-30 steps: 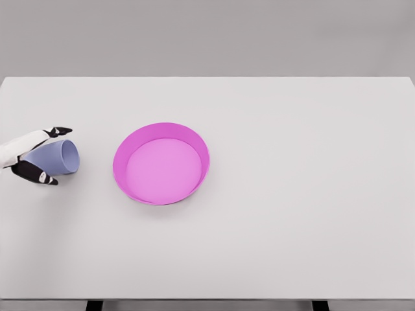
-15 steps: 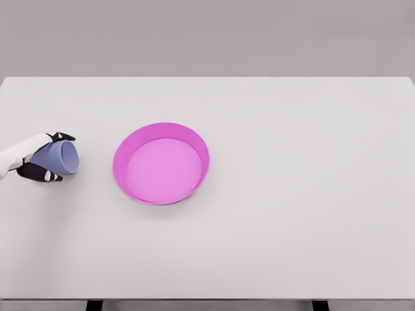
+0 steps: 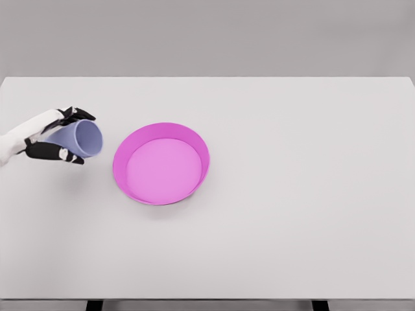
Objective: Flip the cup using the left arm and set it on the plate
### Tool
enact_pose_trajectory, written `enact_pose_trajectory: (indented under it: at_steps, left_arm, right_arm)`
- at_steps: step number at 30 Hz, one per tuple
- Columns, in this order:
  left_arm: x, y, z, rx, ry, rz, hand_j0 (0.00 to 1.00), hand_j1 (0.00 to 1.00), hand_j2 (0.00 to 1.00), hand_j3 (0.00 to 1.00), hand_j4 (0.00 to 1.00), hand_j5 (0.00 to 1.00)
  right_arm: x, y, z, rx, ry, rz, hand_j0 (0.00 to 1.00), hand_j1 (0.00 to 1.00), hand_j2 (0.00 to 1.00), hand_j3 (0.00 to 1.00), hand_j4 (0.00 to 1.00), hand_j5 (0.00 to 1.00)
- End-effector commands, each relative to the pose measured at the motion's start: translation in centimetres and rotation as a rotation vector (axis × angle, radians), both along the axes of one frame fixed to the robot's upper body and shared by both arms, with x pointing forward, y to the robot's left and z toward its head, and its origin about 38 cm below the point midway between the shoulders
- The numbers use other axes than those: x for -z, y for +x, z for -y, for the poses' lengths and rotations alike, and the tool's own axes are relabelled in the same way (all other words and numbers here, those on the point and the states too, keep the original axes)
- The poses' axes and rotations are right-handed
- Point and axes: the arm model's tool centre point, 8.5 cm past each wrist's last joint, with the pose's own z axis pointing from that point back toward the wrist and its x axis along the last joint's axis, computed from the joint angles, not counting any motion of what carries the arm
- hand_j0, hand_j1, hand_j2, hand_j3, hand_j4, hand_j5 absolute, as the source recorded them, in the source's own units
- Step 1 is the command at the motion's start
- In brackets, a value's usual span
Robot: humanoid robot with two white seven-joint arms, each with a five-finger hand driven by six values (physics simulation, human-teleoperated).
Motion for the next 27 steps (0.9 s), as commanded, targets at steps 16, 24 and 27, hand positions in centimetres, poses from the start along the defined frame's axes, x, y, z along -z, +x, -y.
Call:
enact_pose_trajectory:
  at_steps: [16, 24, 27]
  left_arm:
    - [-1.2, 0.3, 10.8, 0.271, -0.689, 0.055, 0.53, 0.53, 0.53, 0.53, 0.53, 0.53]
    - [2.8, -0.6, 15.9, 0.264, -0.97, -0.145, 0.51, 0.51, 0.51, 0.51, 0.51, 0.51]
    - [5.4, 0.2, 14.9, 0.178, -0.996, -0.223, 0.51, 0.51, 0.51, 0.51, 0.51, 0.51]
  right_arm:
    - [0.0, 0.0, 0.0, -0.001, 0.0, 0.001, 1.0, 1.0, 1.0, 1.0, 1.0, 1.0]
    - [0.0, 0.0, 0.0, -0.001, -0.001, 0.001, 1.0, 1.0, 1.0, 1.0, 1.0, 1.0]
    - [0.0, 0.0, 0.0, -0.001, 0.001, -0.001, 1.0, 1.0, 1.0, 1.0, 1.0, 1.0]
